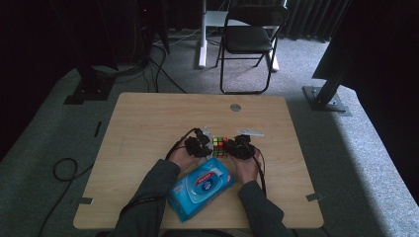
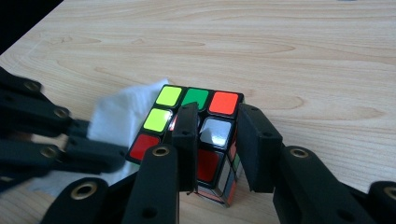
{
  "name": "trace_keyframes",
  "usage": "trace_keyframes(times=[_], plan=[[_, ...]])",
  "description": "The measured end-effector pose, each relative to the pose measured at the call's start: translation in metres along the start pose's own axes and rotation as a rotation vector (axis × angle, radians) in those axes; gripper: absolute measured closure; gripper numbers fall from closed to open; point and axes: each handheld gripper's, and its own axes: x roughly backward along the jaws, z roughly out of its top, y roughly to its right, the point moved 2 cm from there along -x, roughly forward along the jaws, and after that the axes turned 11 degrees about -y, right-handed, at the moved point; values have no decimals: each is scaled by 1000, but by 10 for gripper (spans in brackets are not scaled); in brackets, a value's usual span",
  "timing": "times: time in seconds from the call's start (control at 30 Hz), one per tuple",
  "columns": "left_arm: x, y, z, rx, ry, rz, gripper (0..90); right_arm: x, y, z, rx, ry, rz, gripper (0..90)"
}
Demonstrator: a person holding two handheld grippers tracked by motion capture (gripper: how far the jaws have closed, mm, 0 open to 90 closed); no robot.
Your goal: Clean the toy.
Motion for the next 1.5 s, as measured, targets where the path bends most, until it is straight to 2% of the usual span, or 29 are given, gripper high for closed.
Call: trace_keyframes(times=[0.1,0.23,0.33,0.43,0.67,1.0,1.13,1.3,1.5], plan=[[-5,-2,-1,-3,-14,-11,857,0,0,0,1,0,0,700],[-14,-2,0,-21,-51,4,858,0,0,1,1,0,-4,704],[-16,-5,0,-5,-42,-17,856,0,0,1,-1,0,-5,705],[-16,-5,0,-7,-45,-15,855,0,0,1,0,0,-5,705],[-13,-9,-2,15,-30,-17,854,0,0,0,2,0,4,705],[3,-21,0,59,17,20,854,0,1,0,8,-2,8,705],[5,-25,3,66,15,37,854,-2,-2,-1,0,-9,58,705],[7,-32,3,101,37,48,855,-4,-3,0,3,-8,62,703],[6,-29,5,95,48,57,855,-4,-2,0,-11,-10,74,682]])
